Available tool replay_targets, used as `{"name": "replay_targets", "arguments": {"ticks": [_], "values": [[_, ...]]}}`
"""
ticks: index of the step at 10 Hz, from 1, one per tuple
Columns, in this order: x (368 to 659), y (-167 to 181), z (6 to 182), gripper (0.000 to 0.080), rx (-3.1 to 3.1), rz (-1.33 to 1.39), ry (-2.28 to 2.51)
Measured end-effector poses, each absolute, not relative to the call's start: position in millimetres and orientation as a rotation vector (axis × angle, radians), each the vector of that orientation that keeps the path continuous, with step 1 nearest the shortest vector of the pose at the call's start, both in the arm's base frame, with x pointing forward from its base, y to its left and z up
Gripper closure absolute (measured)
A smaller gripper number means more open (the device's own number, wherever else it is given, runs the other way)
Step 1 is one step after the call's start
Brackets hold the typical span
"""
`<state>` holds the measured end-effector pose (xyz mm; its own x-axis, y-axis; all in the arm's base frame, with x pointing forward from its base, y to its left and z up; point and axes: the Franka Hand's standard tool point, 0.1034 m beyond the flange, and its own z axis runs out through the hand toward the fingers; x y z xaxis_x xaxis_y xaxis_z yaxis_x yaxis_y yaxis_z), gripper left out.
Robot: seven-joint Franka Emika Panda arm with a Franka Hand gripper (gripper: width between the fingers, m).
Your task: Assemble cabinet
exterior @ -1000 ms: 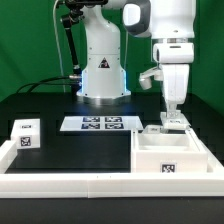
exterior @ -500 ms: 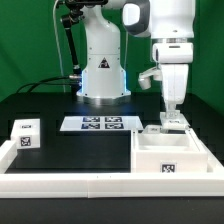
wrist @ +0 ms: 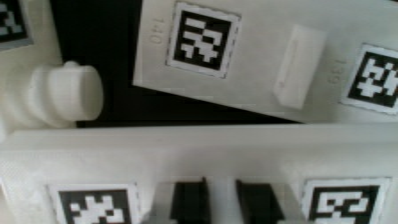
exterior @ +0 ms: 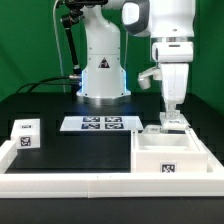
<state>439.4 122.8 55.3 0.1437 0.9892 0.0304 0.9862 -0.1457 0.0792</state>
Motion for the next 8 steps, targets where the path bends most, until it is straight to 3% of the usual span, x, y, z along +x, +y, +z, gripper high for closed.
{"name": "replay_targets", "arguments": {"ticks": [4,8], "values": [[447.1,127.3,58.2,0.0729,2.408,0.114,1.947],[443.5,121.0,50.2,0.0729,2.423,0.094,1.941]]}}
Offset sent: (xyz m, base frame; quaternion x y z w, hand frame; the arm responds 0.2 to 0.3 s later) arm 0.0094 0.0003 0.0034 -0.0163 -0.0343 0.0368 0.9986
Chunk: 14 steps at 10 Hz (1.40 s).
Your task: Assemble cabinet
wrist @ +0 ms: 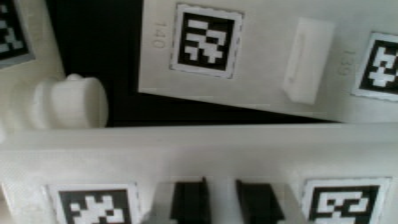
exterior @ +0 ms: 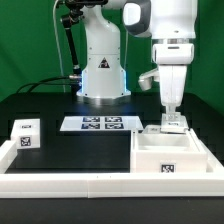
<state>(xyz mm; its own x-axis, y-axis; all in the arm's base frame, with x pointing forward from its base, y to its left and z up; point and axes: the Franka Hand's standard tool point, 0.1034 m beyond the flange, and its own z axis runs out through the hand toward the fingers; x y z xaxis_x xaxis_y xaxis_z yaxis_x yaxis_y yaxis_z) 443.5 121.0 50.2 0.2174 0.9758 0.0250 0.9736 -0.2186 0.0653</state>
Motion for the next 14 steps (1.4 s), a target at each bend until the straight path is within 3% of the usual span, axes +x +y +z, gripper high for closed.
{"name": "replay_targets", "arguments": {"ticks": [14], "values": [[457,123,55.0,0.0729,2.417,0.099,1.938]]}}
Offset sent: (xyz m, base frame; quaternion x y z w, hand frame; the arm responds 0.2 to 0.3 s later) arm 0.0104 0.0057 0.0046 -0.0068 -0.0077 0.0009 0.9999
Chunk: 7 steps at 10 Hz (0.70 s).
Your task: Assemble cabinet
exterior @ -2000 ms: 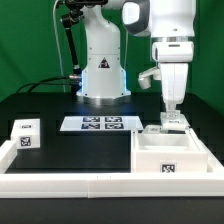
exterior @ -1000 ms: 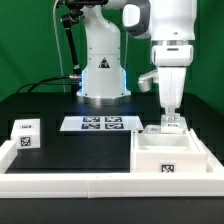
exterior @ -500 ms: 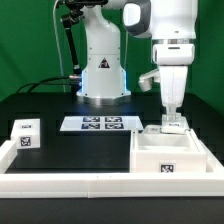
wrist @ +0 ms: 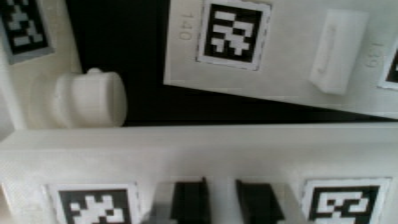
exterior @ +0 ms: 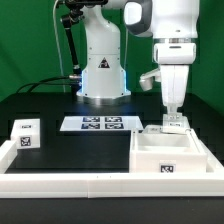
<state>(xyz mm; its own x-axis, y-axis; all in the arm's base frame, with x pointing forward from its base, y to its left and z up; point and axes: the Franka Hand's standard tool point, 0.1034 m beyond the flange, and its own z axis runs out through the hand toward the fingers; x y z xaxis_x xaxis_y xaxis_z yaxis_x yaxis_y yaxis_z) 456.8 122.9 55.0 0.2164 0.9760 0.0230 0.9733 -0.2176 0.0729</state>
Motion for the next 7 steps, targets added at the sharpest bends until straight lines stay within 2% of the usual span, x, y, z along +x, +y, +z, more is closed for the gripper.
{"name": "replay_targets", "arguments": {"ticks": [3,7], "values": [[467.0,117.3,53.2,0.0729,2.402,0.098,1.953],[467.1,117.2,53.2,0.0729,2.403,0.099,1.951]]}}
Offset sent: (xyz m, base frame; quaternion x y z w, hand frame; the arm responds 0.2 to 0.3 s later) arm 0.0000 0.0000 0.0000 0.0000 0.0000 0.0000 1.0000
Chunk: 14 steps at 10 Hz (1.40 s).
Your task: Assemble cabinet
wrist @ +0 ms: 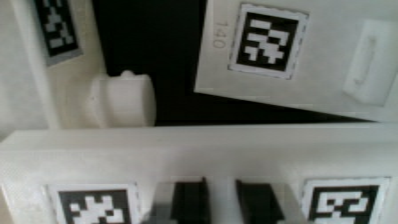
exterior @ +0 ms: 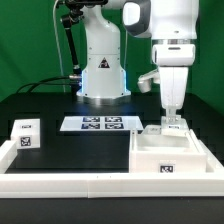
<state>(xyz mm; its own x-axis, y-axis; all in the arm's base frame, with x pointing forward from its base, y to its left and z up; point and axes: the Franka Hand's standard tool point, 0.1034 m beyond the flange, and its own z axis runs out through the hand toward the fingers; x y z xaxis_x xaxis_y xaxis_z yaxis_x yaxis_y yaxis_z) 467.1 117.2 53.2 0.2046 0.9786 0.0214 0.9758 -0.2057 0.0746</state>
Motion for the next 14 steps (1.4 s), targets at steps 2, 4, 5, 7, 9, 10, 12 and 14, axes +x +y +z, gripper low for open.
{"name": "replay_targets", "arguments": {"ticks": [2,4,5,7,9,10,12,14], "values": [[473,118,51.0,0.0729,2.396,0.097,1.961],[486,115,53.2,0.0729,2.386,0.059,1.971],[490,114,53.6,0.0729,2.389,0.037,1.969],[503,111,55.0,0.0729,2.381,0.013,1.977],[509,110,55.6,0.0729,2.347,-0.005,2.018],[508,110,55.5,0.0729,2.348,-0.004,2.017],[508,110,55.5,0.0729,2.348,-0.004,2.017],[508,110,55.6,0.0729,2.348,-0.004,2.017]]}}
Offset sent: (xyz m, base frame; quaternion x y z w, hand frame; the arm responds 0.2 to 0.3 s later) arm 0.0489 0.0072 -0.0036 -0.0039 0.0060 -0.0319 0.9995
